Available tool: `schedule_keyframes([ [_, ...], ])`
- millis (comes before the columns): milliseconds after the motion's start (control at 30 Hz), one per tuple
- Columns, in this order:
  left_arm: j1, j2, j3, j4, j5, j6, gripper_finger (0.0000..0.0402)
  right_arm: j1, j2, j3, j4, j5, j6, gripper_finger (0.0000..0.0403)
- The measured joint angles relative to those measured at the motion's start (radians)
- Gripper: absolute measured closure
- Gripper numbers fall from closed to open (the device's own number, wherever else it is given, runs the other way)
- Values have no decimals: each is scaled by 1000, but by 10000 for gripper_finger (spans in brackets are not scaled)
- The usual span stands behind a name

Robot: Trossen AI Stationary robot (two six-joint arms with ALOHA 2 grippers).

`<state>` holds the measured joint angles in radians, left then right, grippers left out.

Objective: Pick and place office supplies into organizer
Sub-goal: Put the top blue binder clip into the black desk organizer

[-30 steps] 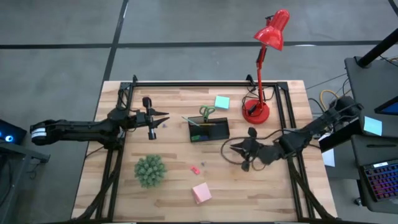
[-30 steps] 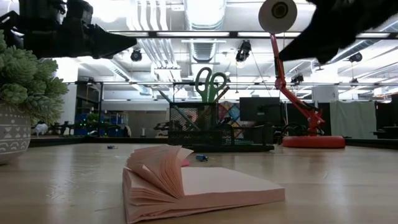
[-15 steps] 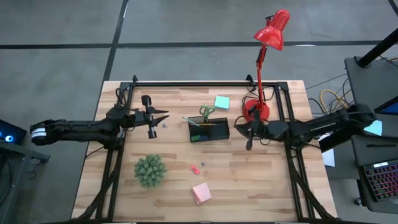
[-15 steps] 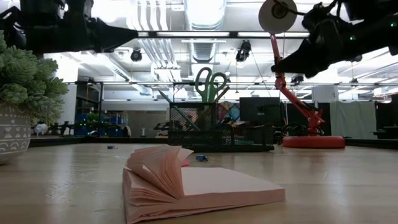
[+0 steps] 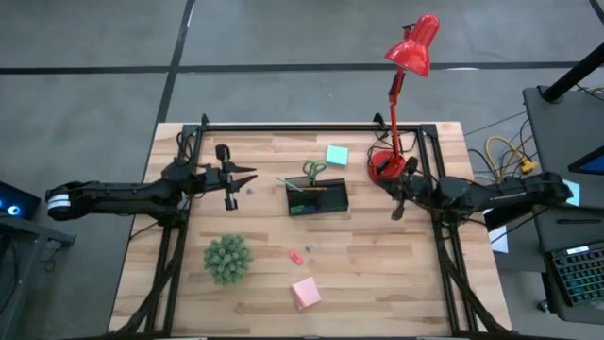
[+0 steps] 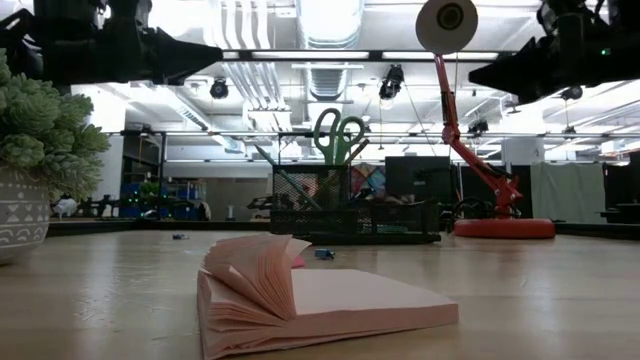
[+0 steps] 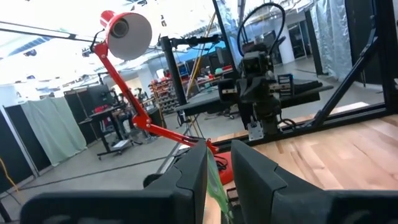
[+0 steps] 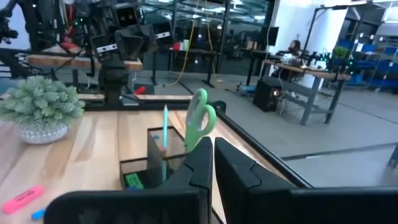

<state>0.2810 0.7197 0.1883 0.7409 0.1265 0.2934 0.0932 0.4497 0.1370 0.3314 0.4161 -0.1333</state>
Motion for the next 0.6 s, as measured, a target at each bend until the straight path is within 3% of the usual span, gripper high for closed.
schedule_keyframes([
  [233, 0, 0, -2, -40, 0, -3, 343, 0, -204, 30, -261, -1, 91, 394],
  [467, 0, 0, -2, -52, 0, -27, 343, 0, -414, -58, -277, -191, 114, 394],
  [600, 0, 0, -2, -51, 0, -30, 343, 0, -449, -117, -272, -226, 148, 394],
])
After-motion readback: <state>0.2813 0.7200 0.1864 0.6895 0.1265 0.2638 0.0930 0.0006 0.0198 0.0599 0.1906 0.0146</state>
